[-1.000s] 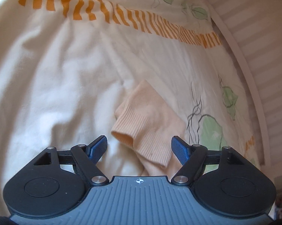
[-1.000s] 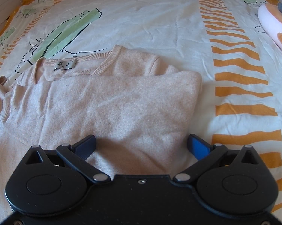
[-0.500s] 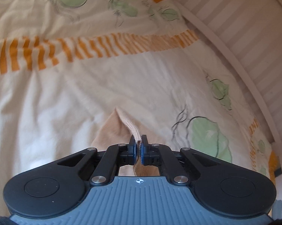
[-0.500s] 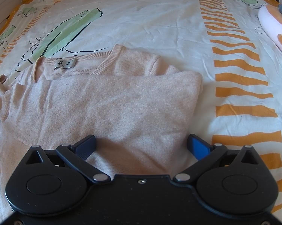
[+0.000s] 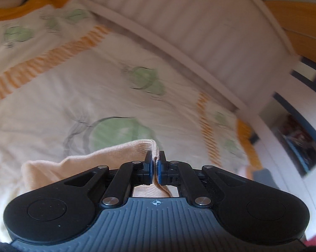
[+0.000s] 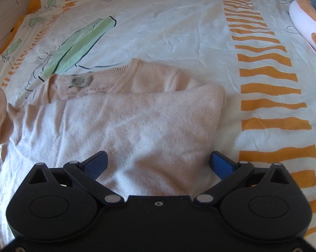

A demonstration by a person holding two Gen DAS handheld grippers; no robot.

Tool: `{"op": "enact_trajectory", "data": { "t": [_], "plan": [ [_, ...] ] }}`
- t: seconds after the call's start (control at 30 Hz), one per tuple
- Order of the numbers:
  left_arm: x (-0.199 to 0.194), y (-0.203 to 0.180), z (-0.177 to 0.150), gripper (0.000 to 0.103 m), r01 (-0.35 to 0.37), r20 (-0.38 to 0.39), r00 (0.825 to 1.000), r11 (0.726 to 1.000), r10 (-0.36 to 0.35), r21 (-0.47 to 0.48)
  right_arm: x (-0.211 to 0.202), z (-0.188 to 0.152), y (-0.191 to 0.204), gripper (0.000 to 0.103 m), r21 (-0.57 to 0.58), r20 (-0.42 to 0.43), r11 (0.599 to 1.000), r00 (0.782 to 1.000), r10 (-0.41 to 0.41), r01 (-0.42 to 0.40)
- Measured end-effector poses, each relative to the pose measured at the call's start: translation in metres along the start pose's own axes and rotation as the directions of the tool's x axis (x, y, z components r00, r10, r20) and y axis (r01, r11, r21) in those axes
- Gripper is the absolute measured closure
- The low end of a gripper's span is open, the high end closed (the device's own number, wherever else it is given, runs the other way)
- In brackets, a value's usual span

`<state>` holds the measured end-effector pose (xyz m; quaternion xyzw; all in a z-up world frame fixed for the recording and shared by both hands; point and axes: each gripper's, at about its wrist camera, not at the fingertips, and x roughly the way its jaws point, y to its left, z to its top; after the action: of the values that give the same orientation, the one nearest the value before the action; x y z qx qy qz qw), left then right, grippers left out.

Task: Fold small clothes
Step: 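Lift the cuff with the left gripper, lay it across the body, open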

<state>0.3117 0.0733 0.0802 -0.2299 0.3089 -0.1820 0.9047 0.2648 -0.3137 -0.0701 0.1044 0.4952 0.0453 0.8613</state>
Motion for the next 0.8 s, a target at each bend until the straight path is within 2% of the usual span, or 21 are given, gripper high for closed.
{"op": "enact_trajectory", "data": {
  "t": [0.17,0.33,0.37,0.4,0.43,0.47,0.53,0.63,0.73,0.8],
  "plan": [
    [0.011,-0.053,-0.002,0.099,0.139,-0.072,0.988,0.987,-0.134,0.079,-0.011,0.005,-0.003,0.000,0.023,0.037,0.999,0.999,0.036,-0.037],
    [0.044,-0.087,-0.020,0.099,0.253,-0.164,0.958,0.962,-0.235,0.101,-0.015,0.008,-0.007,0.000,0.050,0.051,0.996,0.997,0.065,-0.068],
    [0.053,-0.092,-0.026,0.092,0.272,-0.189,0.950,0.957,-0.249,0.103,-0.015,0.009,-0.007,0.000,0.051,0.050,0.996,0.997,0.065,-0.068],
    [0.061,-0.095,-0.031,0.072,0.286,-0.213,0.942,0.952,-0.259,0.107,-0.015,0.009,-0.007,0.000,0.052,0.050,0.996,0.997,0.066,-0.068],
    [0.068,-0.098,-0.037,0.061,0.296,-0.232,0.936,0.949,-0.264,0.113,-0.015,0.009,-0.008,0.000,0.052,0.050,0.996,0.996,0.067,-0.070],
    [0.074,-0.099,-0.043,0.046,0.302,-0.249,0.931,0.945,-0.265,0.123,-0.016,0.009,-0.008,0.000,0.052,0.052,0.996,0.996,0.070,-0.072],
    [0.079,-0.099,-0.053,0.044,0.285,-0.255,0.937,0.944,-0.238,0.166,-0.018,0.009,-0.008,0.000,0.054,0.065,0.995,0.995,0.080,-0.084],
    [0.075,-0.090,-0.065,0.044,0.200,-0.222,0.964,0.946,-0.145,0.254,-0.022,0.011,-0.010,0.000,0.073,0.095,0.988,0.987,0.128,-0.135],
    [0.070,-0.066,-0.077,0.044,0.064,-0.178,0.984,0.943,-0.005,0.327,-0.024,0.011,-0.010,0.000,0.102,0.122,0.970,0.971,0.206,-0.219],
    [0.066,-0.045,-0.085,0.044,-0.036,-0.154,0.983,0.934,0.097,0.354,-0.022,0.010,-0.009,0.000,0.120,0.134,0.956,0.958,0.253,-0.269]
  ]
}}
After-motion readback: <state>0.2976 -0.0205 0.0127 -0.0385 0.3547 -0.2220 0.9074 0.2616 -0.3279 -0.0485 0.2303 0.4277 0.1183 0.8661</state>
